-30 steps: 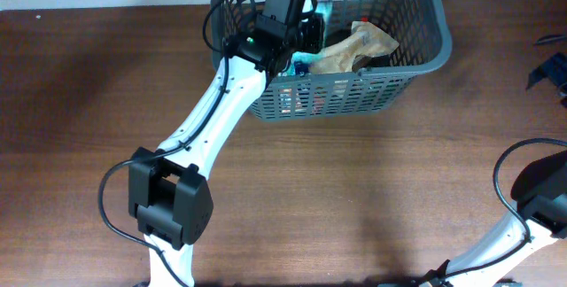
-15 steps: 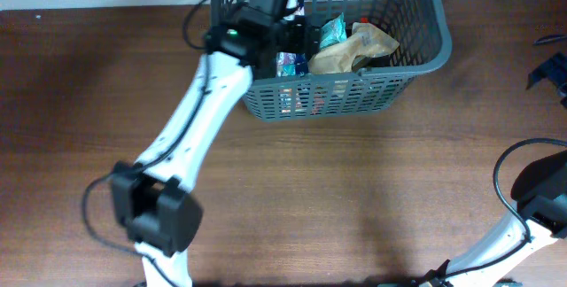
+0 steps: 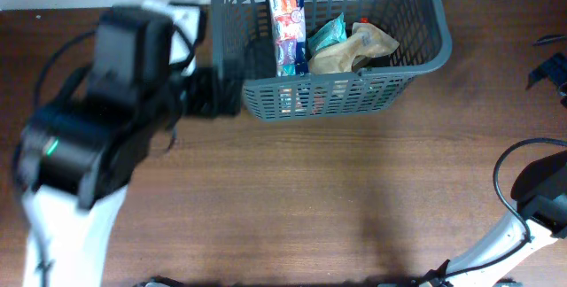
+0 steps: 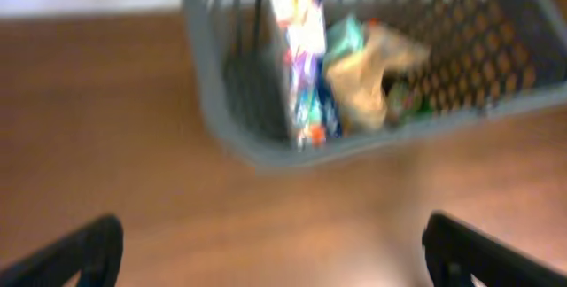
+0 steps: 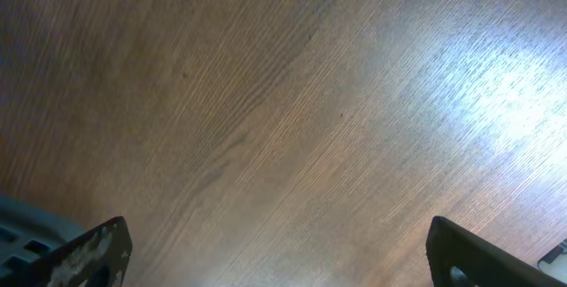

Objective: Pack container

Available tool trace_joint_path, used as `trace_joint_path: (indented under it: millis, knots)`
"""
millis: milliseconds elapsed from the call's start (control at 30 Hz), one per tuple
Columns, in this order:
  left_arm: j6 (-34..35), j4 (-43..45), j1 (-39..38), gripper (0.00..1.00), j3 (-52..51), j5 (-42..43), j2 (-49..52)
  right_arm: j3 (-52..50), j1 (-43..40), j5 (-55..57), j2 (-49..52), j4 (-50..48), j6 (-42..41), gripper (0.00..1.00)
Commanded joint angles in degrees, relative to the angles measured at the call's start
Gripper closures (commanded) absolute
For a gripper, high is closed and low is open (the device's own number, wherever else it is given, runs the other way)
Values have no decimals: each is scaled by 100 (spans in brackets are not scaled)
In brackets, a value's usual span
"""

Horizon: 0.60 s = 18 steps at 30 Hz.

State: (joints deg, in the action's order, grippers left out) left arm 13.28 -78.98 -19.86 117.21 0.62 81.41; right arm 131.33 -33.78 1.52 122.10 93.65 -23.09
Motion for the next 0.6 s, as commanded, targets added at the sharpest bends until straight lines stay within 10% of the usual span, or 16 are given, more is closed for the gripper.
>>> trace_joint_path:
  millis: [0,567]
  knots:
    - [221,-361,15,1,2,-402,-704,-31,0,70,9,-2,31,1]
    - [1054,-1768,17,1,-225,-901,-4374,-28,0,70,9,-2,31,1]
